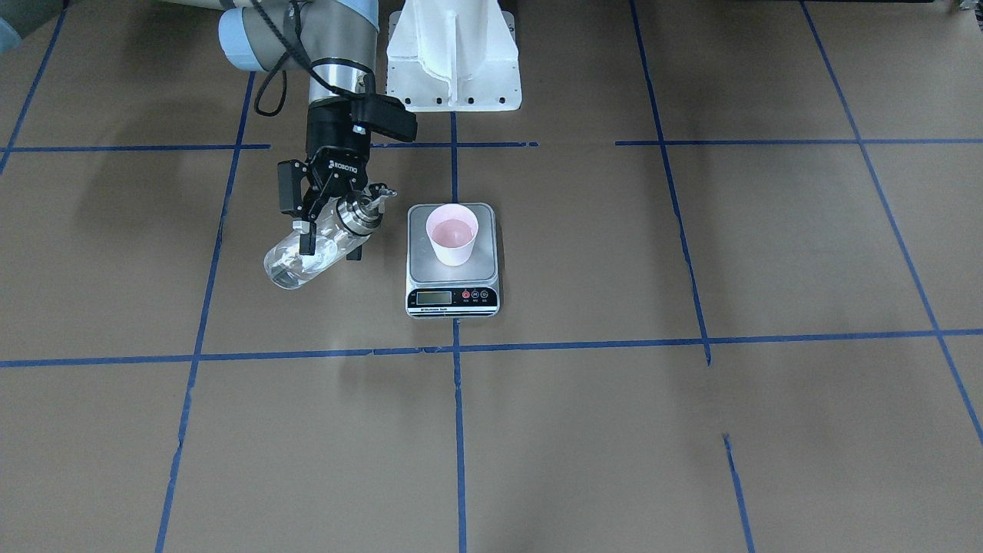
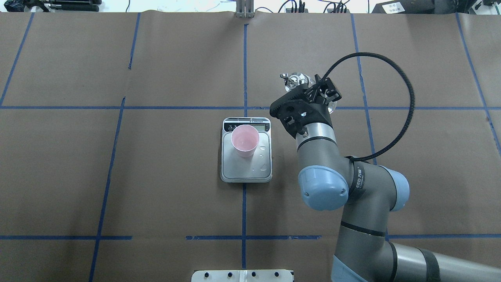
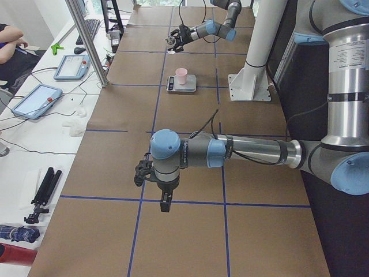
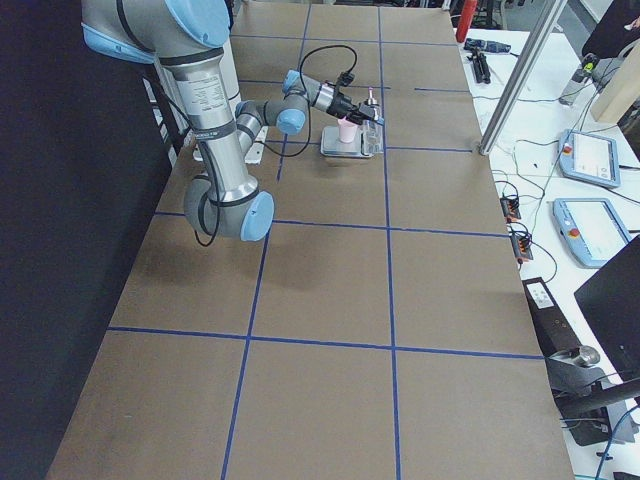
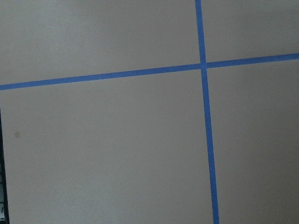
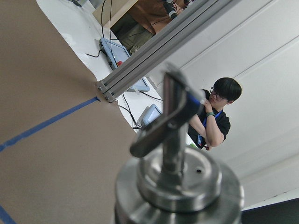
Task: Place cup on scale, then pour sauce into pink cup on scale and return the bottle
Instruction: 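Carry the bottle over the pink cup and tilt the spout down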
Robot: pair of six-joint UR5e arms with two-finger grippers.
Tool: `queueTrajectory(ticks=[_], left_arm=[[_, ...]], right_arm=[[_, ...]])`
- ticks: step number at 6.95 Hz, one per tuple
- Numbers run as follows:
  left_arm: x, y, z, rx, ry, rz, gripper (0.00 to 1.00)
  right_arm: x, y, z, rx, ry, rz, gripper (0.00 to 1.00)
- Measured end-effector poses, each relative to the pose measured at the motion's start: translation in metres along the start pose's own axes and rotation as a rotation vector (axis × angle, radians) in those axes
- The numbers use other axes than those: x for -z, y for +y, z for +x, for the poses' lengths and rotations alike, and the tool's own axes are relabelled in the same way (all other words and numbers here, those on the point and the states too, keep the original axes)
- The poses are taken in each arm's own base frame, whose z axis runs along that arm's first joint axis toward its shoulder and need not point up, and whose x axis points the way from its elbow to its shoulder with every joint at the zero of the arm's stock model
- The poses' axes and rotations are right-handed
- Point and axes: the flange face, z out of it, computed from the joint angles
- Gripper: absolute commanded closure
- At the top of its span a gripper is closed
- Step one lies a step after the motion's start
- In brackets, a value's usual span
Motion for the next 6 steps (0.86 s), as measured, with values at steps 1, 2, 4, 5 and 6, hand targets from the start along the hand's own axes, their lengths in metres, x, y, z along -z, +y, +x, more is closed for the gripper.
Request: queueTrajectory(ticks=[1, 2, 4, 5, 6], left_arm=[[-0.001, 0.000, 0.000, 0.001, 0.001, -0.002, 0.00], [-0.001, 0.001, -0.001, 0.002, 0.001, -0.002, 0.00], [-0.001, 0.001, -0.001, 0.004, 0.001, -0.004, 0.00], [-0.002, 0.002, -0.002, 0.006, 0.000, -0.005, 0.00], [-0.003, 0.002, -0.002, 0.008, 0.001, -0.009, 0.00]], right_arm=[[0.003, 0.005, -0.010, 0.125, 0.046, 0.004, 1.00], [0.004, 0.012, -0.025, 0.242, 0.103, 0.011, 1.00], [0.000, 0.026, -0.053, 0.413, 0.207, 0.019, 1.00], [-0.002, 0.031, -0.060, 0.506, 0.257, 0.019, 1.00], [-0.002, 0.033, -0.063, 0.582, 0.296, 0.019, 1.00]])
